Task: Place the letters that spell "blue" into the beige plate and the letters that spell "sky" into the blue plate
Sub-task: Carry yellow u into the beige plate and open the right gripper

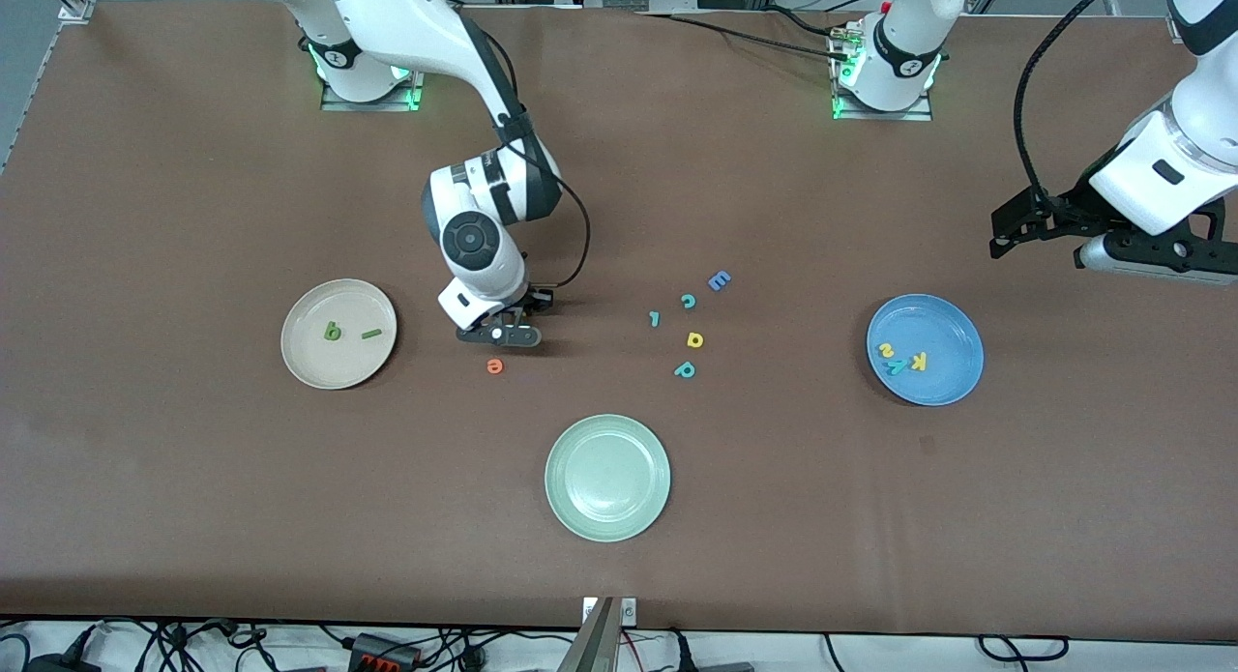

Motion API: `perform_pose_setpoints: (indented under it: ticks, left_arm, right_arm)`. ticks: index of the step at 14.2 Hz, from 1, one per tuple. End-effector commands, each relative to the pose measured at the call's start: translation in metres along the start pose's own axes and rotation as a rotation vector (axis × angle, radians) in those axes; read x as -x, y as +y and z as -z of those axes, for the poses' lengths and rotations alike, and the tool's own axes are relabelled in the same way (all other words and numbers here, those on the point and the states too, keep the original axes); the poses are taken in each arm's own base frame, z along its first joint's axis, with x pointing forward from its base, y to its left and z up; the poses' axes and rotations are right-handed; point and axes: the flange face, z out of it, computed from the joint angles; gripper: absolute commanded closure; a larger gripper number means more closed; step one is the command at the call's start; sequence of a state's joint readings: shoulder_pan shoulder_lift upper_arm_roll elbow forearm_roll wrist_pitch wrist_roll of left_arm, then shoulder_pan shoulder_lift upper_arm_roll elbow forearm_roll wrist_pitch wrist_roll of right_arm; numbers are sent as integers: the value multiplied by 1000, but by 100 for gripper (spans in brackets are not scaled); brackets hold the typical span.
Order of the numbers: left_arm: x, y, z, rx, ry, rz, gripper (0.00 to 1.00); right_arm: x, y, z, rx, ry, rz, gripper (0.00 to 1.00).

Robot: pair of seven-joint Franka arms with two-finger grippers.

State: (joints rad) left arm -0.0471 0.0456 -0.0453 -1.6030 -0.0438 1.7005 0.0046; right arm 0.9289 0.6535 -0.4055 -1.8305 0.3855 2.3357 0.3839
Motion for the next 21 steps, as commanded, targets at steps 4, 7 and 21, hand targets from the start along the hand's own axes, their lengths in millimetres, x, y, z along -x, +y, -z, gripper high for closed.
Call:
perform_pose_setpoints:
  ticks: [4,7,21]
  left_arm:
    - [-4,6,9,11,4,-1,0]
    - [-4,6,9,-29,8,-12,0]
    - [-3,5,9,-30,3,-9,0]
  right_arm:
    - [-48,107,47,45,-74,-81,80]
    - [-61,169,56,77,-119,-22,80]
    - [-53,260,11,97,-227,4,0]
